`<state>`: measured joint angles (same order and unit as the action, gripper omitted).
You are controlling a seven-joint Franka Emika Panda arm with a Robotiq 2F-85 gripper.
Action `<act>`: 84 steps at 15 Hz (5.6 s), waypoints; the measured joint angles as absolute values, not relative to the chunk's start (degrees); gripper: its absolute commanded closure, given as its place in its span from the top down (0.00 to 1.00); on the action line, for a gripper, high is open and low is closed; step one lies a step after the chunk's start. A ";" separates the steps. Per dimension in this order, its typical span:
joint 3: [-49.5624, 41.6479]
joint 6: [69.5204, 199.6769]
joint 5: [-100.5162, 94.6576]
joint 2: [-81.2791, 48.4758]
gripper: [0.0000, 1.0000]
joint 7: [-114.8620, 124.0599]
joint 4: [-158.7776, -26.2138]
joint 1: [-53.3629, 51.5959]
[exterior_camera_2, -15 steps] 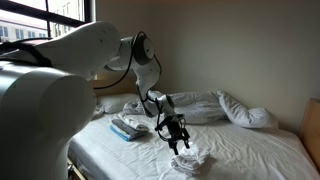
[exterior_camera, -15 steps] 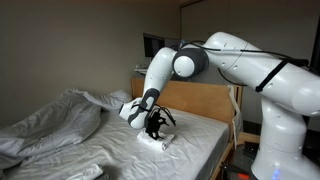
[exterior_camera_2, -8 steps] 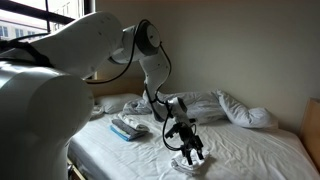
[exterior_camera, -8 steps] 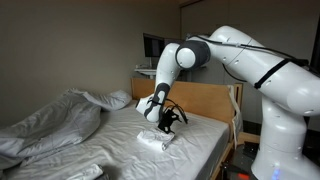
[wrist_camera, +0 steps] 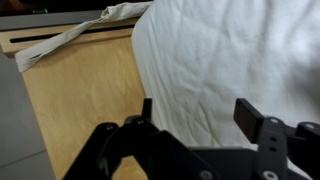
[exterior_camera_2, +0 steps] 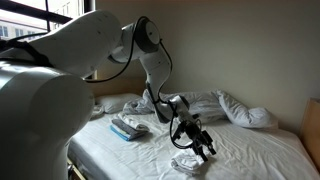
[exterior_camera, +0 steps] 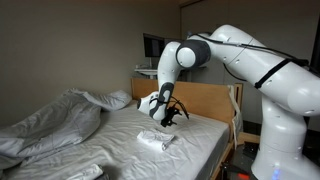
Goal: Fold the sheet on the bed
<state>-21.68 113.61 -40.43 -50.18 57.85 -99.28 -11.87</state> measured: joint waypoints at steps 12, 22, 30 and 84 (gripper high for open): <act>-13.82 113.64 -50.52 -50.71 0.07 58.06 -98.40 -11.05; -7.91 107.79 -50.29 -53.73 0.08 60.94 -92.36 -14.50; -8.55 104.20 -50.29 -53.51 0.07 61.55 -92.35 -12.94; -8.16 103.01 -55.14 -72.75 0.06 56.61 -74.46 -12.72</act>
<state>-8.16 103.01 -55.14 -72.75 56.61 -74.46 -12.72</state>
